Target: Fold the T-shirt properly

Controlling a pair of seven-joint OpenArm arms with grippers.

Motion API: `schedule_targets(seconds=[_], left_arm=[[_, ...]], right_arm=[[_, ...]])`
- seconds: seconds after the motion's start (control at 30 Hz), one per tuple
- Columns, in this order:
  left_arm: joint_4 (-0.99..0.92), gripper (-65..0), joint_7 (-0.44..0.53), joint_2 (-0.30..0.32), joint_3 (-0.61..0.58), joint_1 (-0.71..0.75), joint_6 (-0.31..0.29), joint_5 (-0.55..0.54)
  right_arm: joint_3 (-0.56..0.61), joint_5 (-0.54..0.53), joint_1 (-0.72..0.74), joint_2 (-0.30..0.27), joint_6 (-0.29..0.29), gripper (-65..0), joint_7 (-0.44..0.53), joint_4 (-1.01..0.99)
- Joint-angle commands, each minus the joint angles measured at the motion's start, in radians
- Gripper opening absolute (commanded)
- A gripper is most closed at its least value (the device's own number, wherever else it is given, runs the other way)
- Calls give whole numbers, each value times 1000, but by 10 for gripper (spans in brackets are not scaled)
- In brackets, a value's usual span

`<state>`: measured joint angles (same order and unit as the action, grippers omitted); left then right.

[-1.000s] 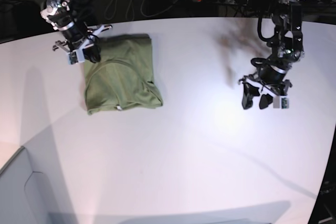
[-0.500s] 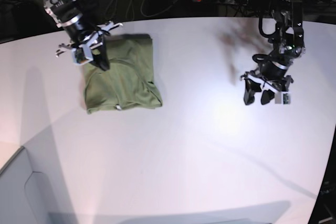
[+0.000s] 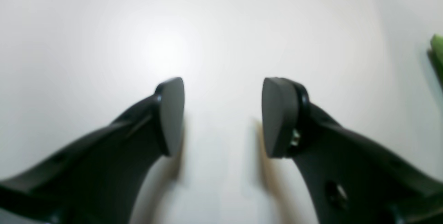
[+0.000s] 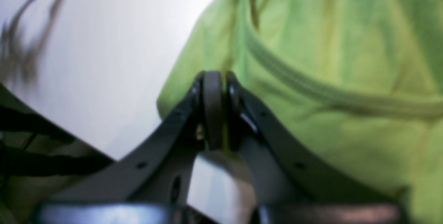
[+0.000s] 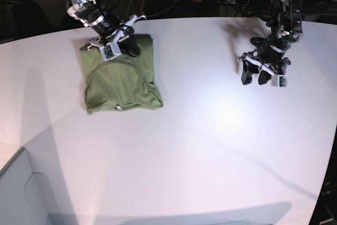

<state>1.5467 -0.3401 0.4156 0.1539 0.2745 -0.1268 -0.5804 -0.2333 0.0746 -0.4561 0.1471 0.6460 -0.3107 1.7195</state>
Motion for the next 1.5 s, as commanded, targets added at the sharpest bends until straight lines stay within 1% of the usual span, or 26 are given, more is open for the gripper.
schedule_targets(seconds=[0.0, 0.17, 0.23, 0.3, 0.4, 0.47, 0.5, 0.57, 0.63, 0.7, 0.73, 0.8, 0.87, 0.97, 1.13, 1.2, 1.23, 1.3, 1.4, 1.43, 1.47], left_arm=[[19, -309, 23, 16, 9, 2, -6, -8], [38, -309, 23, 15, 11, 42, -4, -8], [82, -309, 23, 15, 25, 81, -4, -8], [133, -310, 23, 9, 60, 124, -6, -8], [200, -311, 23, -17, 105, 176, -6, -8], [243, -324, 23, -39, 164, 231, -6, -10], [260, -347, 23, -48, 187, 259, -7, -10], [294, -419, 23, -70, 235, 311, -7, -10], [314, -524, 23, -99, 281, 371, -7, -10], [334, -623, 23, -131, 315, 432, -6, -6], [347, -650, 23, -146, 330, 461, -1, 0], [360, -650, 23, -172, 358, 530, 0, 0], [346, -650, 23, -199, 379, 595, -4, 1], [294, -650, 23, -223, 404, 664, -6, 1], [127, -650, 31, -261, 398, 694, -6, 3], [39, -650, 34, -274, 398, 687, -7, 26], [-12, -650, 34, -275, 396, 681, -7, 58], [-130, -650, 57, -272, 355, 602, -7, 145], [-306, -650, 161, -254, 281, 493, -9, 300], [-374, -650, 201, -246, 250, 457, -9, 353], [-449, -650, 244, -240, 217, 412, -9, 399]], right_arm=[[1, -20, -5, 1, 5, -646, 25, 6], [1, -22, -17, 1, 5, -646, 25, 4], [-1, -23, -50, 1, 5, -646, 35, 78], [-7, -25, -86, 1, 5, -646, 69, 169], [-11, -25, -132, -1, 5, -646, 81, 282], [-50, -25, -168, -2, 5, -646, 81, 330], [-73, -25, -185, -2, 5, -646, 81, 337], [-127, -26, -212, -2, 5, -646, 83, 342], [-189, -28, -243, 1, 5, -646, 78, 336], [-225, -54, -300, 3, 5, -646, 78, 336], [-229, -75, -332, 3, 5, -646, 78, 337], [-231, -109, -404, 1, 5, -646, 78, 340], [-222, -112, -464, -4, 5, -646, 78, 330], [-194, -111, -514, -11, 5, -646, 78, 261], [-110, -111, -513, -102, 5, -646, 84, 43], [-82, -109, -471, -128, 5, -646, 86, -63], [-70, -109, -450, -137, 5, -646, 86, -125], [-53, -109, -373, -149, 5, -646, 95, -267], [-27, -106, -269, -162, 4, -646, 147, -474], [-16, -103, -238, -171, -12, -646, 173, -542], [2, -83, -208, -180, -47, -646, 206, -612]])
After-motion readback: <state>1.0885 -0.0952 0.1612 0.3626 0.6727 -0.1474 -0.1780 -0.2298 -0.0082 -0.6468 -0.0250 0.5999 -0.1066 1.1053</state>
